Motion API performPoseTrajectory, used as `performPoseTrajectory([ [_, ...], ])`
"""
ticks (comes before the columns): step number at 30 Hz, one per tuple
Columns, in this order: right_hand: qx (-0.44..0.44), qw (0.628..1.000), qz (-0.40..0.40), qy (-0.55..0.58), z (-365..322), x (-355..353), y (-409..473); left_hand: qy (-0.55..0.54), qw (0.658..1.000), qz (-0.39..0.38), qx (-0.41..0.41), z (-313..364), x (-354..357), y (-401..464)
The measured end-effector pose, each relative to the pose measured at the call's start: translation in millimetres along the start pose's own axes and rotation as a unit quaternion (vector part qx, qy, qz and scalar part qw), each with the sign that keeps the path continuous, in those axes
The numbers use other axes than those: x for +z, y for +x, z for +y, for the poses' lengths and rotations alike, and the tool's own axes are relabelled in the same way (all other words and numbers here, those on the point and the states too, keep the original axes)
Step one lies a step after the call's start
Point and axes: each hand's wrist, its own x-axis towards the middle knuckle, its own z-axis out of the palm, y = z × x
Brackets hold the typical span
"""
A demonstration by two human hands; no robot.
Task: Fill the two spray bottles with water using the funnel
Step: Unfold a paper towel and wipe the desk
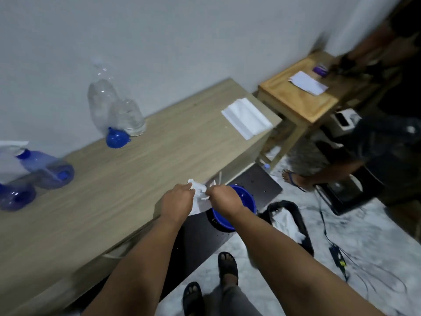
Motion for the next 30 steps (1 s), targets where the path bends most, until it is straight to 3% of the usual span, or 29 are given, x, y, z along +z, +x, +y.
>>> performPoseTrajectory([
  [3,0.152,0.974,0.020,0.167,19,19,-48,-0.005,0.999,-0.009,0.048,47,0,-15],
  [6,0.289,0.901,0.091,0.310,49,32,-101,-0.079,0.993,-0.033,0.078,104,8,-25],
  [11,0.430,0.787,0.171,0.407,105,40,-176,-0.217,0.969,-0.092,0.068,189,20,-25],
  [17,0.515,0.706,0.208,0.440,183,63,-216,-0.287,0.941,-0.168,0.060,279,51,-1],
  [23,0.560,0.643,0.209,0.479,265,95,-211,-0.319,0.925,-0.207,-0.003,363,100,40],
  [30,0.583,0.595,0.201,0.515,354,124,-183,-0.379,0.890,-0.247,-0.061,433,152,96],
])
